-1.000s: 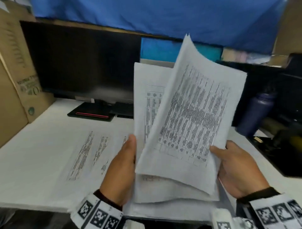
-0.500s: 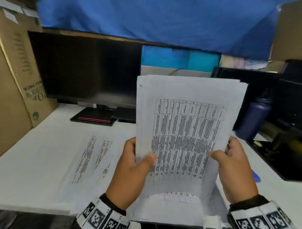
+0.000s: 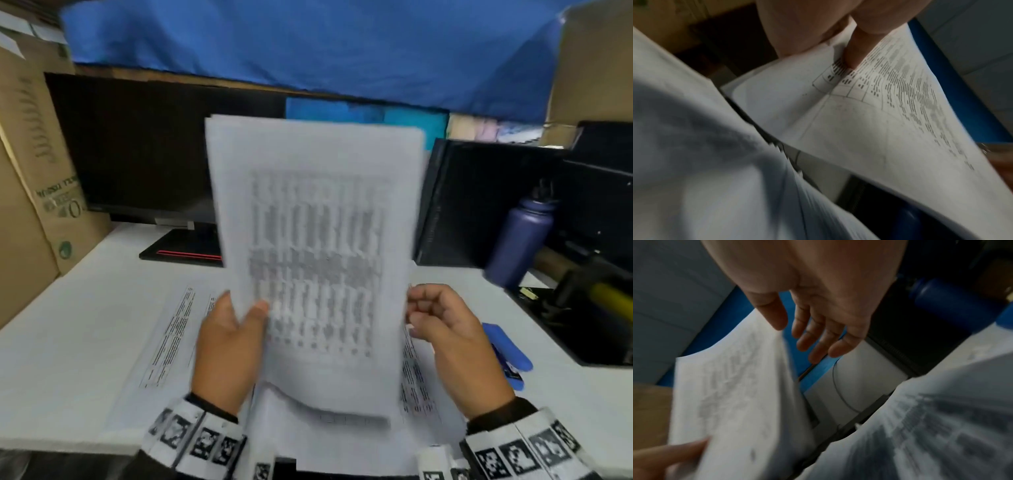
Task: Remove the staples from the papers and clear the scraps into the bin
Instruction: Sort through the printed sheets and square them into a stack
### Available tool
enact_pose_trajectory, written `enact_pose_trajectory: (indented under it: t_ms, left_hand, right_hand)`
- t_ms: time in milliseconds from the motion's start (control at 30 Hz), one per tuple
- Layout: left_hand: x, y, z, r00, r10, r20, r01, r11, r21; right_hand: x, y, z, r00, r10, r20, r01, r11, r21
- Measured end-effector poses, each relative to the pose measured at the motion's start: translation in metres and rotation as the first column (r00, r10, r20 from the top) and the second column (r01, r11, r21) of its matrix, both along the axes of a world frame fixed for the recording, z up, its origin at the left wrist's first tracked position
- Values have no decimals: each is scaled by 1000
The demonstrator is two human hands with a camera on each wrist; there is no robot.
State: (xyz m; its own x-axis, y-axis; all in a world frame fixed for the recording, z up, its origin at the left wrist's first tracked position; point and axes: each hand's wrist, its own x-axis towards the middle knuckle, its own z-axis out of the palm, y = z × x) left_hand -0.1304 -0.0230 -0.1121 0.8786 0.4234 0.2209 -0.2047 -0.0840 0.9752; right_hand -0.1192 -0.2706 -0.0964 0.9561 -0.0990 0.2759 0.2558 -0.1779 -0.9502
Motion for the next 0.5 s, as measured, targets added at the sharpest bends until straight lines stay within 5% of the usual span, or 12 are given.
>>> enact_pose_trajectory:
  t_ms: [100, 200, 300, 500]
  left_hand:
    - [0, 41, 13, 990, 120, 75, -108, 982, -152]
    - [-5, 84, 8, 990, 140, 31, -125, 947, -295]
    - [-7, 123, -14, 974, 216, -68, -226, 938, -264]
    - [-10, 162, -55, 952, 267, -148, -303, 886, -350]
  right_hand:
    - [11, -18, -10, 976, -182, -117, 135, 935, -328]
    - [22, -35, -26, 859, -338, -384, -17, 732, -681]
    - [28, -43, -39, 802, -345, -488, -123, 704, -699]
    - [32, -43, -49, 833, -295, -468, -122, 728, -675]
